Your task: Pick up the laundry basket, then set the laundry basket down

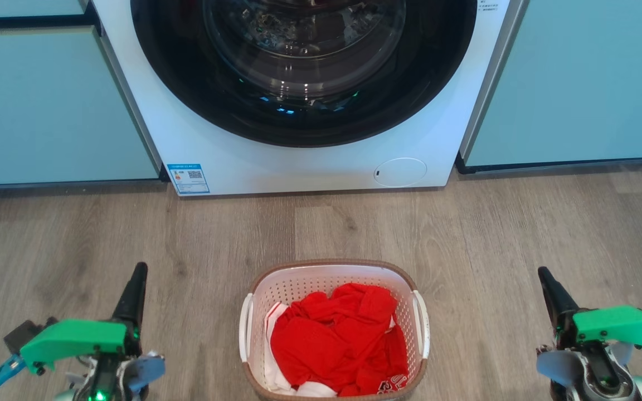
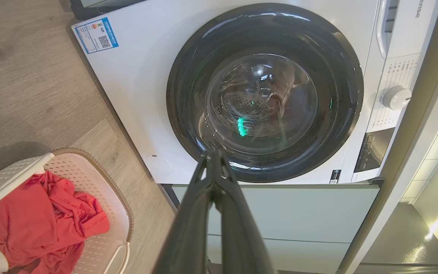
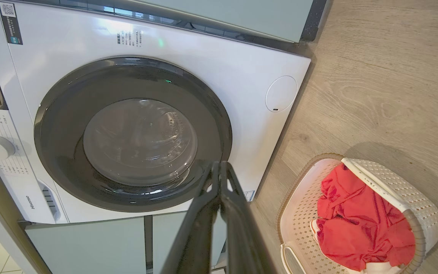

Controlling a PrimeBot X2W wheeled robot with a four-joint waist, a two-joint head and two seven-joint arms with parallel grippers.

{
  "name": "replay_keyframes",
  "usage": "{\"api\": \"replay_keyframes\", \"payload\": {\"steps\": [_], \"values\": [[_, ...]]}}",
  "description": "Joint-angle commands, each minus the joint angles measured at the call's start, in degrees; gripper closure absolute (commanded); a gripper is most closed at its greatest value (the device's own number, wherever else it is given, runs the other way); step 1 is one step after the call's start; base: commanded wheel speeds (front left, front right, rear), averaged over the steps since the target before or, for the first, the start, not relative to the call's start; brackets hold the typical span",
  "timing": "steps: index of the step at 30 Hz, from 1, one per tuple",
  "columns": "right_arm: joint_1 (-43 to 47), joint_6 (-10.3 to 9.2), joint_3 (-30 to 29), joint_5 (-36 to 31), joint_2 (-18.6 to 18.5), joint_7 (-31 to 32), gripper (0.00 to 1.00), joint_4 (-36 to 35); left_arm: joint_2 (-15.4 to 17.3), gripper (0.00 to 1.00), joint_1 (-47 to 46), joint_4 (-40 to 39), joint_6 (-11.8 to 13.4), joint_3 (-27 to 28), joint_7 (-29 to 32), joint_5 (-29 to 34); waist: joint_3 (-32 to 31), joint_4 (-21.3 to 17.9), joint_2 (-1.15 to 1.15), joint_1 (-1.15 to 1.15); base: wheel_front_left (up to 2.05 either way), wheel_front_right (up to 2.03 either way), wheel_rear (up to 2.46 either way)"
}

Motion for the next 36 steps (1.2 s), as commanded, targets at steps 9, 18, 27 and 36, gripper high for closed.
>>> {"api": "replay_keyframes", "payload": {"steps": [9, 18, 27, 36], "values": [[-3.49, 0.39, -0.35, 7.04, -1.21, 2.08, 1.00, -1.84, 0.53, 1.00, -4.20, -2.07, -1.53, 4.24, 2.07, -6.76, 0.33, -0.05, 0.00, 0.00, 0.00, 0.00, 0.00], [-3.76, 0.41, -0.83, 9.55, -1.15, 2.85, 1.00, -1.83, 0.44, 1.00, -4.41, -2.11, -1.93, 5.19, 2.86, -9.18, 0.47, -0.07, 0.00, 0.00, 0.00, 0.00, 0.00], [-3.77, 0.41, -0.95, 9.45, -1.06, 2.95, 1.00, -1.83, 0.35, 1.00, -4.42, -2.11, -1.93, 5.32, 2.97, -9.07, 0.47, -0.07, 0.00, 0.00, 0.00, 0.00, 0.00], [-3.78, 0.41, -1.08, 9.34, -0.98, 3.04, 1.00, -1.82, 0.25, 1.00, -4.43, -2.10, -1.93, 5.46, 3.08, -8.95, 0.47, -0.07, 0.00, 0.00, 0.00, 0.00, 0.00]]}}
